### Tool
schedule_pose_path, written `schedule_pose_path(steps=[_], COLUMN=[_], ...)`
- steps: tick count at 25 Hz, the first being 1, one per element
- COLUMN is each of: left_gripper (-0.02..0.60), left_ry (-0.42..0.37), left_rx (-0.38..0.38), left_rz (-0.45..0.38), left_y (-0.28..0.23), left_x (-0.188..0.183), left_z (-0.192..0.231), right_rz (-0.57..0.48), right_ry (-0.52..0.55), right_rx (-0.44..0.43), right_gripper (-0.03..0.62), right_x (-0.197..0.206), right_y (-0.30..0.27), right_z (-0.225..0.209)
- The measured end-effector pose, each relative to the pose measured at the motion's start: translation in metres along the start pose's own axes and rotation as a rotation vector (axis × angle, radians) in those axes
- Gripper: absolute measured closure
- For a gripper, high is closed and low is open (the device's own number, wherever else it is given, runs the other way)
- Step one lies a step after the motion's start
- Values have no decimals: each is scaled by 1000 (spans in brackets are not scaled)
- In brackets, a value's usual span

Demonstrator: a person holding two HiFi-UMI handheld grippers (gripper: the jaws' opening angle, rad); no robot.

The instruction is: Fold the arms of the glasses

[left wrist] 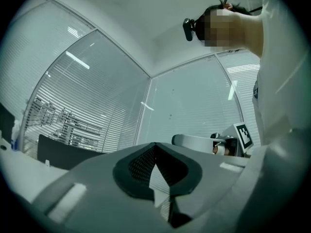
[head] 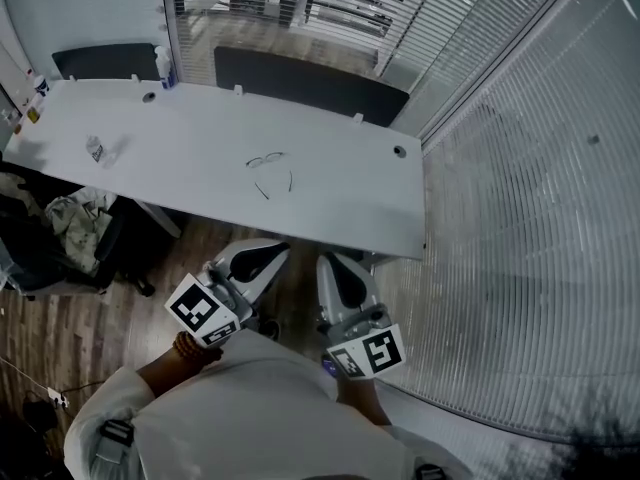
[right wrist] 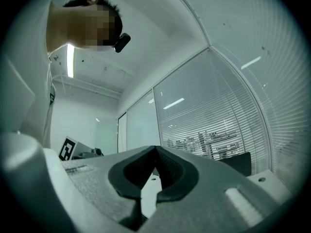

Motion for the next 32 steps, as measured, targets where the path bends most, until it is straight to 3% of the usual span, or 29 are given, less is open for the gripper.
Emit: schedule_pose_path(steps=[7, 21, 32], left_gripper=[578, 578, 580], left_ry=[24, 8, 23], left_rx=[-22, -19, 9], left_rz=[6, -15, 30], left_y=[-11, -54, -87], left_x=[9, -10, -9], left_z=[42, 220, 269], right_rz=[25, 74, 51], right_ry=[-15, 64, 46], right_rx=[-6, -48, 5], right_gripper=[592, 592, 592], right_x=[16, 43, 49], right_y=[-33, -212, -248], right_z=[-18, -70, -110])
Point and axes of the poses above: the fingertips, and each gripper's own axes: y backward along the fingers, z to its left, x out of its underside, the point moved 9 cm from there along y, backward along the fingers, and after that the axes turned 1 degree about x, right-handed, at the moved point
